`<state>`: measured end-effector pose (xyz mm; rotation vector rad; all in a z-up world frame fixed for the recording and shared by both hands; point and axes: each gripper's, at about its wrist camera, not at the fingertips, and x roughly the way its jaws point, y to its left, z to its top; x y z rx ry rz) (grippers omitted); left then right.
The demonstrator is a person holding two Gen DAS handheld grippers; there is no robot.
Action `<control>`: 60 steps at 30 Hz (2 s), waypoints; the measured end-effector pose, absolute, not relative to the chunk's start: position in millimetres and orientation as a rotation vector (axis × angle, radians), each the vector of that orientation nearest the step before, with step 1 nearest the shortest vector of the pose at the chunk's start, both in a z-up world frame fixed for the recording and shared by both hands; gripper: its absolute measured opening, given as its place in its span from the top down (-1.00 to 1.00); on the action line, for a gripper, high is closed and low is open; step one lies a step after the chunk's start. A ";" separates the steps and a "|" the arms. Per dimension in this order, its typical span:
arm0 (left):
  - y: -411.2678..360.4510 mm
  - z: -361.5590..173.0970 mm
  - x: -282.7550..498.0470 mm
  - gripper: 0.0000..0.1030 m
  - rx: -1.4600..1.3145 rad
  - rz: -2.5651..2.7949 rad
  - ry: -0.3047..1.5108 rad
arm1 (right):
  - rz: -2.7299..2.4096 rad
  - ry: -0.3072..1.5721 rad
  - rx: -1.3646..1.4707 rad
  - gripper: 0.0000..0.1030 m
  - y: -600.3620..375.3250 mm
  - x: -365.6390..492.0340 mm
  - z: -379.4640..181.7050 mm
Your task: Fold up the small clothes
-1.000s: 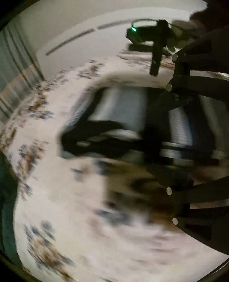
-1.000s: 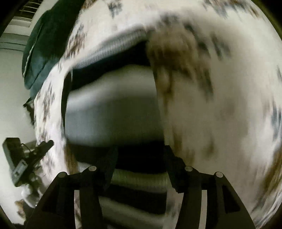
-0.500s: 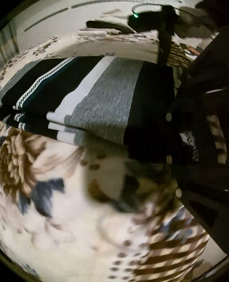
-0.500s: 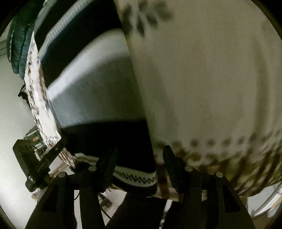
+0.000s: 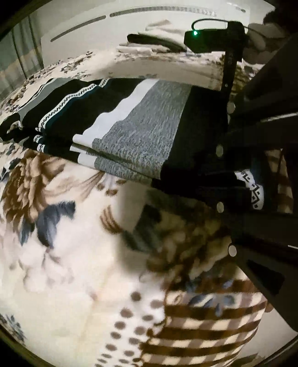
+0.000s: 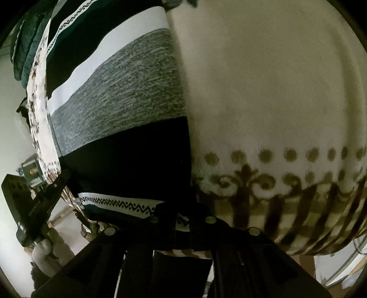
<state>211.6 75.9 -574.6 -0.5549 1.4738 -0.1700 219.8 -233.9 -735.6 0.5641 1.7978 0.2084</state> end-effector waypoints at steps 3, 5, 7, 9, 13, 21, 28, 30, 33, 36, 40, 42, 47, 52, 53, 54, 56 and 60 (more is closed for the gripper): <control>88.0 -565.7 205.9 0.29 -0.614 -0.173 1.463 | 0.212 1.798 0.614 -0.08 -238.8 218.6 -732.9; 93.3 -562.5 202.8 -0.10 -0.638 -0.196 1.429 | 0.221 1.777 0.682 -0.20 -243.2 213.5 -733.3; 91.7 -569.0 202.9 -0.22 -0.654 -0.201 1.441 | 0.237 1.772 0.711 -0.20 -245.3 212.3 -737.4; 91.5 -582.7 202.1 -0.22 -0.673 -0.225 1.474 | 0.254 1.770 0.741 -0.20 -242.9 208.5 -745.1; 80.0 -604.9 200.8 -0.22 -0.670 -0.258 1.543 | 0.292 1.761 0.813 -0.20 -235.1 204.0 -758.6; 51.9 -599.3 196.3 0.76 -0.593 -0.296 1.549 | 0.340 1.727 0.933 0.02 -237.3 205.3 -764.2; 54.7 -562.6 192.9 0.83 -0.622 -0.265 1.487 | 0.373 1.665 0.924 0.80 -236.0 209.5 -734.7; 57.0 -546.5 197.7 0.83 -0.653 -0.270 1.453 | 0.395 1.626 0.937 0.81 -238.8 214.2 -716.3; 59.7 -513.8 218.9 0.83 -0.701 -0.285 1.373 | 0.419 1.539 0.942 0.81 -243.4 232.9 -679.1; 56.6 -482.5 256.3 0.83 -0.735 -0.316 1.278 | 0.422 1.451 0.955 0.81 -250.3 260.6 -646.1; 48.3 -454.9 327.5 0.83 -0.770 -0.377 1.165 | 0.424 1.321 0.954 0.81 -265.3 320.6 -601.7; 44.1 -447.4 371.2 0.83 -0.765 -0.392 1.126 | 0.412 1.262 0.944 0.81 -277.1 359.7 -583.3; 38.3 -454.1 481.4 0.82 -0.799 -0.410 1.096 | 0.354 1.158 0.918 0.81 -293.7 466.5 -558.1; 41.6 -486.7 579.8 0.82 -0.824 -0.390 1.131 | 0.306 1.127 0.902 0.81 -306.7 574.2 -562.0; 41.3 -495.1 595.9 0.79 -0.836 -0.395 1.148 | 0.294 1.128 0.899 0.81 -307.6 599.9 -565.2; 42.5 -506.4 613.9 0.74 -0.861 -0.393 1.173 | 0.285 1.132 0.906 0.81 -310.9 613.4 -569.4; 48.9 -521.3 635.7 0.55 -0.915 -0.369 1.198 | 0.281 1.151 0.954 0.75 -313.6 646.6 -583.0; 74.5 -528.0 651.2 0.02 -1.039 -0.342 1.093 | 0.266 1.169 1.083 0.34 -322.7 686.9 -611.3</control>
